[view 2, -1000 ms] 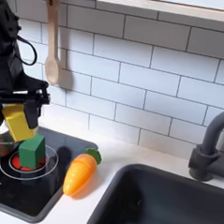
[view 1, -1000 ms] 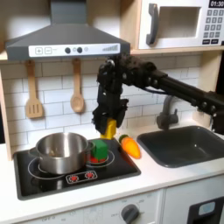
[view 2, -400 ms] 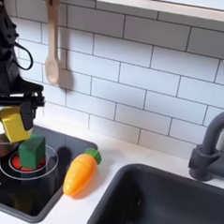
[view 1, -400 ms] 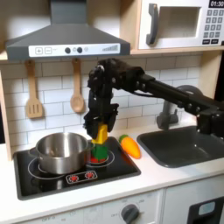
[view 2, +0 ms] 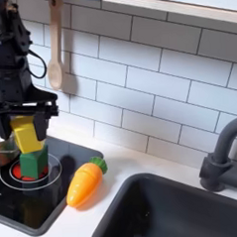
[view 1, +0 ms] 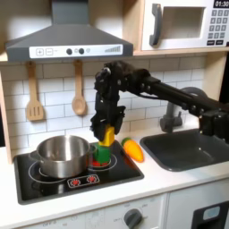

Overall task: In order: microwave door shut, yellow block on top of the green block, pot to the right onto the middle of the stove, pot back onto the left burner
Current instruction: 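Put the yellow block on top of the green block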

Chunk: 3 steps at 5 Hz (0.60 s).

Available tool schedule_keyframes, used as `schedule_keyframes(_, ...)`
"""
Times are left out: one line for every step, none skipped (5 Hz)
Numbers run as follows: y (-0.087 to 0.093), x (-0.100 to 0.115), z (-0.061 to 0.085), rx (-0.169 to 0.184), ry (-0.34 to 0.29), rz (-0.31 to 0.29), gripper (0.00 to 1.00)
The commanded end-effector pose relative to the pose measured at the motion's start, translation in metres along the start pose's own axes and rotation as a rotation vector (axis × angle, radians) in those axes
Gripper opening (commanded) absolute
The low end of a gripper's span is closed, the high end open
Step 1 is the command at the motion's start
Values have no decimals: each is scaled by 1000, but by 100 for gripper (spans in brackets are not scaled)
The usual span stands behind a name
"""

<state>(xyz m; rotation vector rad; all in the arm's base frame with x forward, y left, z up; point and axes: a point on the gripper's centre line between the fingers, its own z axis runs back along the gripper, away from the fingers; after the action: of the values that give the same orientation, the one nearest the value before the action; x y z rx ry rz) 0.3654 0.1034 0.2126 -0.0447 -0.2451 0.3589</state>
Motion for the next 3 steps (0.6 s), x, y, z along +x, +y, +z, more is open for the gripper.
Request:
schedule_keyframes(-1,-1,-7,5,16,14,0)
schedule_keyframes(1,4,-9,5,17,26,0)
schedule_keyframes(-2,6,-20,1,43,37,0)
